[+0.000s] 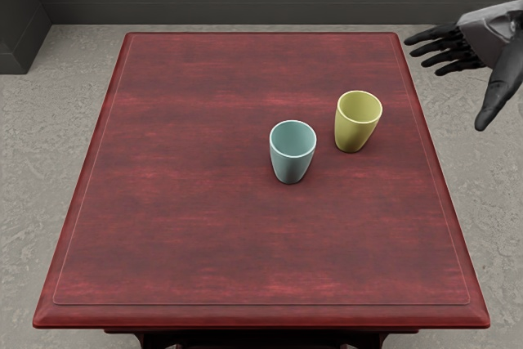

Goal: Pick up cup and place in cup with right hand

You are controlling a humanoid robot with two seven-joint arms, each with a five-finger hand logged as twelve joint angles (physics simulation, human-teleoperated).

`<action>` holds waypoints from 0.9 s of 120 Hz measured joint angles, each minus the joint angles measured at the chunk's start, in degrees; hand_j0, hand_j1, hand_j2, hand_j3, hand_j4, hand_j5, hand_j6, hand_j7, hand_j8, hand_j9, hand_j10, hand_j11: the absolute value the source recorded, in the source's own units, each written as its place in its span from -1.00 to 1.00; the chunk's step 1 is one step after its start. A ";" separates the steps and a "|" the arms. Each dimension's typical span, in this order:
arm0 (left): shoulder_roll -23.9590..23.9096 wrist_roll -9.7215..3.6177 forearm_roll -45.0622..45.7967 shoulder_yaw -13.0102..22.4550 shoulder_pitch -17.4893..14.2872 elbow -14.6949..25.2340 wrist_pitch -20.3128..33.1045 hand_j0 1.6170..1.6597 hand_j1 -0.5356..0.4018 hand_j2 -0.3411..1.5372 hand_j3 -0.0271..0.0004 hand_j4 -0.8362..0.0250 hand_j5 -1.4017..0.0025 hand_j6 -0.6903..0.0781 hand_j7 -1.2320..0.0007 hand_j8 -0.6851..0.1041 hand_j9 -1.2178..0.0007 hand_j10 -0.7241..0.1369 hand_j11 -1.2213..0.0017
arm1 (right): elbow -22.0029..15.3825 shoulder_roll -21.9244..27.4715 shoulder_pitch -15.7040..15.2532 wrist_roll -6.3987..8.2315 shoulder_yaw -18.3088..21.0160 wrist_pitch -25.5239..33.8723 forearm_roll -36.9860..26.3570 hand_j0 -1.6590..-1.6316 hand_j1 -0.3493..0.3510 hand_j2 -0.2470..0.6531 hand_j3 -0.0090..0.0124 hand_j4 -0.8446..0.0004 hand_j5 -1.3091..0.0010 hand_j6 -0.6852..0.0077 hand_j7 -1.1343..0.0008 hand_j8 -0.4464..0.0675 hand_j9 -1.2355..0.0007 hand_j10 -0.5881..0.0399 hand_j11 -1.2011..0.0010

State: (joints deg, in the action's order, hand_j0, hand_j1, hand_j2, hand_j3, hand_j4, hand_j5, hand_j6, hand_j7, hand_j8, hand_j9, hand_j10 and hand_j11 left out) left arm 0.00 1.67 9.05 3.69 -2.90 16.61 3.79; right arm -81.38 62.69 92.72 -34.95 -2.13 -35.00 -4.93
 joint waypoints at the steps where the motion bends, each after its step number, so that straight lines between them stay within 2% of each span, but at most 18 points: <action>1: 0.00 0.00 0.00 0.00 0.00 0.00 0.00 0.92 0.88 -0.64 0.97 0.93 0.99 0.79 0.99 0.73 0.99 0.67 0.99 | -0.19 -0.03 0.09 0.00 0.17 0.00 -0.03 -0.93 -0.94 -0.46 -0.16 0.95 0.96 0.92 0.96 0.66 0.96 0.81 0.96; 11: 0.00 0.00 0.00 0.00 0.00 0.00 -0.01 0.92 0.88 -0.64 0.97 0.93 0.99 0.79 0.99 0.73 0.99 0.67 0.99 | -1.14 -0.54 0.82 -0.03 1.16 -0.02 -0.23 -0.93 -0.94 -0.46 -0.16 0.95 0.96 0.92 0.96 0.66 0.96 0.81 0.96; 18: 0.00 0.00 -0.01 -0.01 0.00 0.00 -0.01 0.92 0.88 -0.64 0.96 0.93 0.99 0.79 0.99 0.73 0.99 0.67 0.99 | -0.64 -2.28 1.40 -0.04 0.51 -0.03 -0.32 -0.93 -0.94 -0.46 -0.16 0.95 0.96 0.91 0.96 0.65 0.96 0.81 0.96; 24: 0.00 0.00 -0.01 -0.01 0.00 0.00 -0.01 0.92 0.88 -0.64 0.96 0.93 0.99 0.79 0.99 0.73 0.99 0.67 0.99 | 0.50 -6.24 2.11 -0.04 -0.54 -0.04 -1.74 -0.93 -0.94 -0.46 -0.16 0.95 0.96 0.91 0.96 0.65 0.96 0.80 0.96; 38: 0.00 0.00 0.00 0.00 0.00 0.00 -0.01 0.92 0.88 -0.64 0.97 0.93 0.99 0.79 0.99 0.73 0.99 0.67 0.99 | 1.91 -18.53 3.78 -0.05 -0.79 1.85 -10.87 -0.93 -0.93 -0.46 -0.16 0.94 0.96 0.91 0.95 0.65 0.96 0.80 0.95; 43: 0.00 0.00 0.00 0.00 0.00 0.00 -0.01 0.92 0.88 -0.64 0.97 0.93 0.99 0.79 0.99 0.73 0.99 0.67 0.99 | 2.16 -22.01 4.13 -0.05 -0.38 4.40 -14.32 -0.93 -0.93 -0.46 -0.16 0.94 0.96 0.91 0.95 0.65 0.96 0.80 0.95; 52: 0.00 0.00 0.00 0.01 0.00 0.00 -0.01 0.92 0.88 -0.64 0.97 0.93 0.99 0.79 0.99 0.73 0.99 0.67 0.99 | 2.38 -25.92 4.15 -0.05 0.58 13.84 -18.15 -0.93 -0.93 -0.46 -0.16 0.94 0.96 0.91 0.95 0.64 0.95 0.80 0.95; 64: 0.00 0.00 0.00 0.00 0.00 0.00 -0.01 0.92 0.88 -0.64 0.97 0.93 0.99 0.79 0.99 0.73 0.99 0.67 0.99 | 2.52 -30.90 1.67 -0.05 1.68 24.32 -21.62 -0.93 -0.93 -0.46 -0.16 0.94 0.96 0.91 0.95 0.64 0.95 0.80 0.95; 87: 0.00 0.00 0.00 0.01 0.00 0.00 -0.01 0.92 0.88 -0.64 0.97 0.93 0.99 0.79 0.99 0.73 0.99 0.67 0.99 | 2.24 -40.33 -2.87 -0.05 8.55 34.23 -24.29 -0.93 -0.92 -0.46 -0.16 0.94 0.95 0.90 0.95 0.64 0.95 0.80 0.95; 108: 0.00 0.00 0.00 0.00 0.00 0.00 0.00 0.92 0.88 -0.64 0.97 0.93 0.99 0.79 0.99 0.73 0.99 0.67 0.99 | 0.27 -42.50 -4.23 -0.05 10.15 41.56 -24.59 -0.93 -0.92 -0.46 -0.16 0.94 0.95 0.90 0.95 0.64 0.95 0.80 0.95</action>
State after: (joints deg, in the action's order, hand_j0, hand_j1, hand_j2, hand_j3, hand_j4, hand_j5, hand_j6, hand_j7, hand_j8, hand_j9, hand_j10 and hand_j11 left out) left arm 0.00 1.67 9.05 3.70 -2.90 16.61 3.79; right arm -81.11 20.19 88.48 -35.00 8.02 6.55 -29.52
